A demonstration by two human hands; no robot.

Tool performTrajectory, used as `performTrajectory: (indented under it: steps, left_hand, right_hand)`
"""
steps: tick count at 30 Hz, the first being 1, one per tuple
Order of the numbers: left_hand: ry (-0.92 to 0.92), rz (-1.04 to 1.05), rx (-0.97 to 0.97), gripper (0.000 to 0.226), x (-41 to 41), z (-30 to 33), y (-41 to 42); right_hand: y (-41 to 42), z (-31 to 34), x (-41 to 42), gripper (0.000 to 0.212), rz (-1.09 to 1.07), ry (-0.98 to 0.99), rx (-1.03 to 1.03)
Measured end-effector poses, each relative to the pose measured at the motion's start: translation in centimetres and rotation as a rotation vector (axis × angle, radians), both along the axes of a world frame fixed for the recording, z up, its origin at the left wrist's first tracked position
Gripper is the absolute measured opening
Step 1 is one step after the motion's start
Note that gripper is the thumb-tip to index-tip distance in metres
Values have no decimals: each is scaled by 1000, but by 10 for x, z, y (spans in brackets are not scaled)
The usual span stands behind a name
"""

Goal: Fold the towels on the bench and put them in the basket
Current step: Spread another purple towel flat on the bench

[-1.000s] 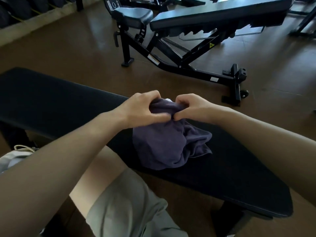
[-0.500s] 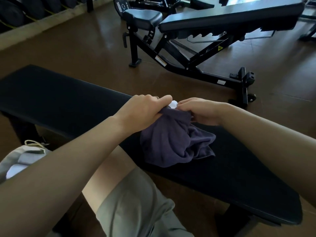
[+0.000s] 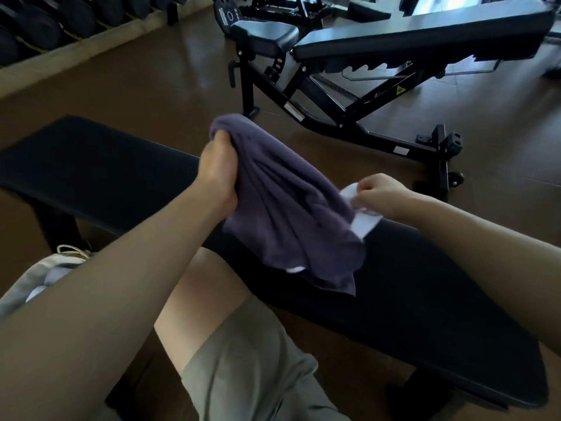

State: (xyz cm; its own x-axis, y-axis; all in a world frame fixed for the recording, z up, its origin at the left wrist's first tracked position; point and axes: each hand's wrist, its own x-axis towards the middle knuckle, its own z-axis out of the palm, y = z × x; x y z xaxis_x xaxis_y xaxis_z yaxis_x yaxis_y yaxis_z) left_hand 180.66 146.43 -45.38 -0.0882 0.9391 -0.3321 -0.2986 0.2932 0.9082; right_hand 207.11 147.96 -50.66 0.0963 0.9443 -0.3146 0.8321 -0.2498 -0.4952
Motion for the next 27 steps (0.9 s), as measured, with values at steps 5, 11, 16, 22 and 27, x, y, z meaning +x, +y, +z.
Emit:
performTrajectory:
  steps: [5,11,16,22,27]
  left_hand:
    - [3,151,-2,34,-13,23,9]
    - [-111,161,-6,36,-13,34,19]
    - [271,52,170,29,-9,31,25]
    - [804,-161,674,25,-39,25,27]
    - [1102,-70,660,24,-83,27,28]
  right_hand:
    - [-8,-7,41,17,-26,-169,-462]
    - [-10,-1,35,14,205,-647,-411]
    - [-8,25,-36,50,323,-117,353]
    - [-10,49,-130,41,347,648,232]
    - [1,41,-164,15,336,440,561]
